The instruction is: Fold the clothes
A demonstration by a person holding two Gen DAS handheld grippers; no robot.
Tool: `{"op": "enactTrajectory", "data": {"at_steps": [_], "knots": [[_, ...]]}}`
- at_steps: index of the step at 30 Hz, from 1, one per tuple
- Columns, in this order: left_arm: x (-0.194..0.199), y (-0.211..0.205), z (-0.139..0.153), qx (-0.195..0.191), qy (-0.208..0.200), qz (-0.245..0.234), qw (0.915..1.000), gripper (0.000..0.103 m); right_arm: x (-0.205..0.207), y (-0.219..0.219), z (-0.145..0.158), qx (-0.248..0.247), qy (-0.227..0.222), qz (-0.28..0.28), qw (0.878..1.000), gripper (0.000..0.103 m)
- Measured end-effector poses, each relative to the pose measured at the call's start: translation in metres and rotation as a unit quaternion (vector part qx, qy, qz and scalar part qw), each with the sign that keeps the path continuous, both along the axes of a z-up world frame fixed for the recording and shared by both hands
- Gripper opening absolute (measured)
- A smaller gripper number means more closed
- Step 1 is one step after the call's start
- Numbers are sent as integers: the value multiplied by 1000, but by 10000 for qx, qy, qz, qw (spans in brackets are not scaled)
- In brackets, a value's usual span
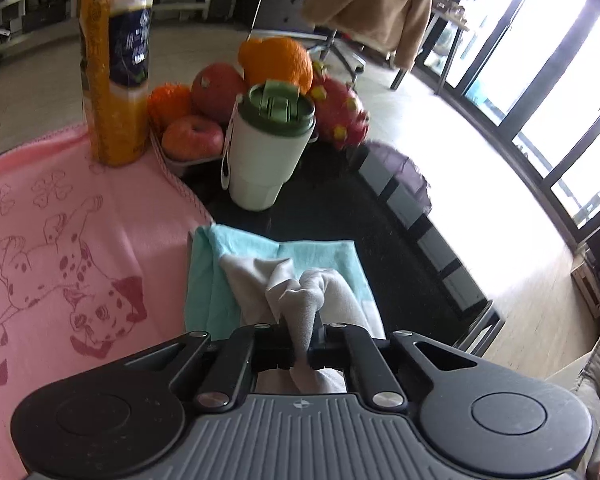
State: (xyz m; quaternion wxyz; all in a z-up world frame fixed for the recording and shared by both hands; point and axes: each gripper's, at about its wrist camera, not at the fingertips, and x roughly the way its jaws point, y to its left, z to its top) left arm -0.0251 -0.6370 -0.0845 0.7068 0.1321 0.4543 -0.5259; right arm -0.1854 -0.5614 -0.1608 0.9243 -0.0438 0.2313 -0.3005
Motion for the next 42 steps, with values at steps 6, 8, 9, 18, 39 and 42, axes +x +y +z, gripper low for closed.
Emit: {"op": "enactTrajectory", "data": {"at_steps": [6,8,9,18,39,42], "knots": [[2,2,3,-79,98,156,9998,5,-34,-20,-3,912,-125,-173,9956,49],[2,3,4,-101,63,157,9998,5,-34,-26,-4,1127,29,-59,9936,48],[3,4,4,-108,37,150,9998,5,-33,-27,-3,1186,133,25,9929,47],[3,3,5,-39,-51,138,9999,5,-39,-62,20,1972,581,860,9749,70],[64,45,113,-1069,-431,1474,9823,4,-12,14,61,3283,-1017,1250,9307,10],[66,35,131,-1045,-934,1546,9780,4,1,6,55,3780,-1711,1293,9006,10]]}}
